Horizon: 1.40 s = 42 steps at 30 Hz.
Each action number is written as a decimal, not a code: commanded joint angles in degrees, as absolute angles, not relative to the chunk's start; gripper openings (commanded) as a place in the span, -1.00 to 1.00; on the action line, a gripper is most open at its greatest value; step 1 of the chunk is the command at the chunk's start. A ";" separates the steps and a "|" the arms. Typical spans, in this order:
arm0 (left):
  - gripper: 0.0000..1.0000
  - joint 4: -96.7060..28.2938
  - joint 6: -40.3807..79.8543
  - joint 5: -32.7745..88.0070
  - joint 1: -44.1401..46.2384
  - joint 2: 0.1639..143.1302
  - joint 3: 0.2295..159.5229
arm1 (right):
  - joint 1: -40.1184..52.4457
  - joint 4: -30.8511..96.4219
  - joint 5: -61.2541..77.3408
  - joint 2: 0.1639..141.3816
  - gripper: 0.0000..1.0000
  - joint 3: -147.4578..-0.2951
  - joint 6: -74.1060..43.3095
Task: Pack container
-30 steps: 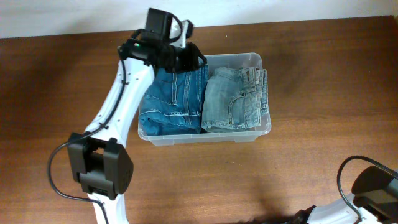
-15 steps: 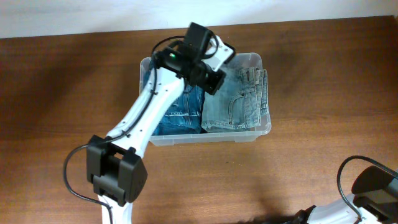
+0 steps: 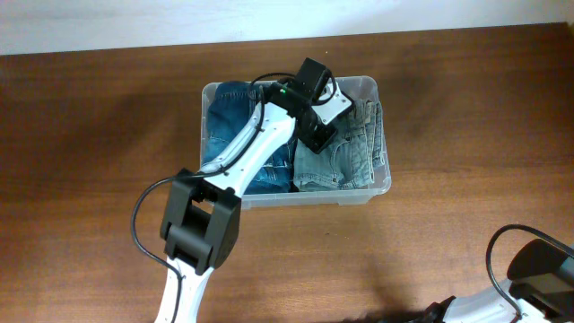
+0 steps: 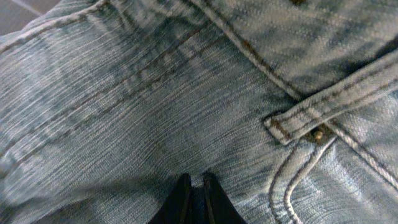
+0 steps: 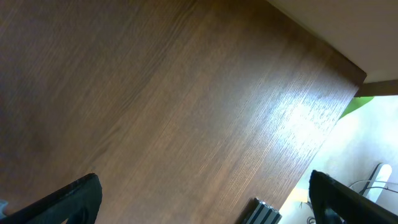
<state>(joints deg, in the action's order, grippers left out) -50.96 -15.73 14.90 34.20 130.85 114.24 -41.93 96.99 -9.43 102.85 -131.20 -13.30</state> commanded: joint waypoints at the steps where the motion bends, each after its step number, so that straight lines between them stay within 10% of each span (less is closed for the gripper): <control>1: -0.84 -51.44 -17.28 13.85 34.94 135.00 114.45 | -42.02 97.32 -10.31 101.84 0.97 -131.02 -13.32; 17: -0.81 -66.59 -17.26 8.91 30.85 134.63 141.73 | -42.02 97.32 -10.31 101.84 0.97 -131.02 -13.32; 23: -0.17 -78.46 -17.26 6.20 26.85 134.61 156.22 | -42.02 97.32 -10.31 101.84 0.97 -131.02 -13.32; 31: -0.03 -91.48 -17.26 -0.38 23.83 133.73 173.38 | -42.02 97.32 -10.31 101.84 0.97 -131.02 -13.32; 34: 0.62 -94.87 -17.26 -3.18 23.83 132.33 178.49 | -42.02 97.32 -10.31 101.84 0.97 -131.02 -13.32; 40: -0.13 -96.68 -17.28 -4.49 23.83 126.58 179.70 | -42.02 97.32 -10.31 101.84 0.97 -131.02 -13.32; 41: 0.89 -96.68 -17.26 -4.73 23.83 125.62 179.70 | -42.02 97.32 -10.31 101.84 0.97 -131.02 -13.32; 42: 1.00 -96.68 -17.26 -5.30 23.83 124.57 179.70 | -42.02 97.32 -10.31 101.84 0.97 -131.02 -13.30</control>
<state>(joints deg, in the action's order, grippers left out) -96.55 -17.21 -3.27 23.77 129.16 178.63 -41.91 96.99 -9.41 102.85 -131.20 -13.32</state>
